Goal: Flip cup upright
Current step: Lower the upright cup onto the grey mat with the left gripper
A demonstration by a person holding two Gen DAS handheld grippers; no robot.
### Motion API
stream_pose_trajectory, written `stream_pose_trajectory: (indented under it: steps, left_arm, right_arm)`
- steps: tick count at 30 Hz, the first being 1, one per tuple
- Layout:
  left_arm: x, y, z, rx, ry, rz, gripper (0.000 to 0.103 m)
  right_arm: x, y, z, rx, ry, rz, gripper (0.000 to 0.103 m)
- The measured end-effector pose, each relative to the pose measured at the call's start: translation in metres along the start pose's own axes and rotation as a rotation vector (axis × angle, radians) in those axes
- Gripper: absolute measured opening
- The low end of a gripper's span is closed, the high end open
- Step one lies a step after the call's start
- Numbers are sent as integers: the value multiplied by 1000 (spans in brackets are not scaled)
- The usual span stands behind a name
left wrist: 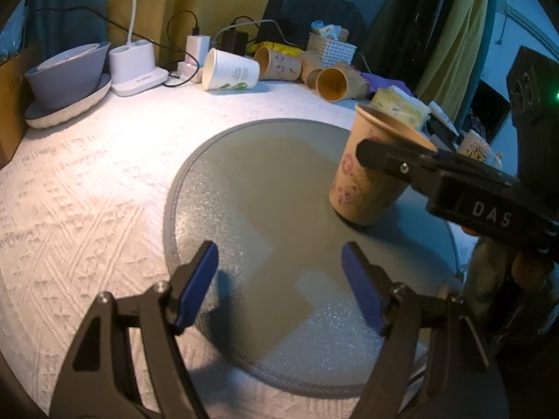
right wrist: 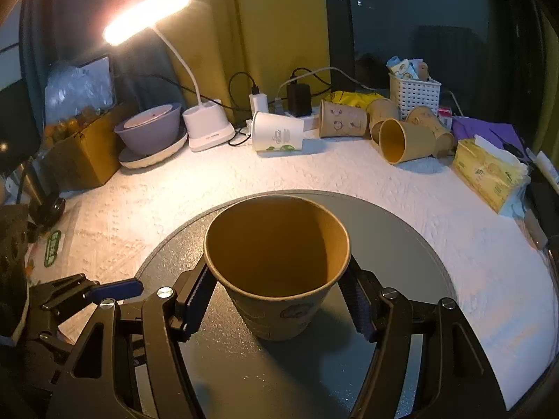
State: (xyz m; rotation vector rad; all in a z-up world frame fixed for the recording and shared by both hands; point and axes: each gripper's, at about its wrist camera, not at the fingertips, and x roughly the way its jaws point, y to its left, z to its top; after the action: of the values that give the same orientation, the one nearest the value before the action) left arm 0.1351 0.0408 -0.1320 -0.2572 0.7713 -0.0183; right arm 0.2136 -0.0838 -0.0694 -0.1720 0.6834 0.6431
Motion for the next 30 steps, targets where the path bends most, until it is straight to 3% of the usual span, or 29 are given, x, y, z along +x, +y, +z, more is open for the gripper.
stream_pose_trajectory:
  steps: [30]
  left_arm:
    - [-30, -23, -16, 32, -35, 28, 75]
  right_arm:
    - [-32, 6, -22, -4, -9, -45, 75]
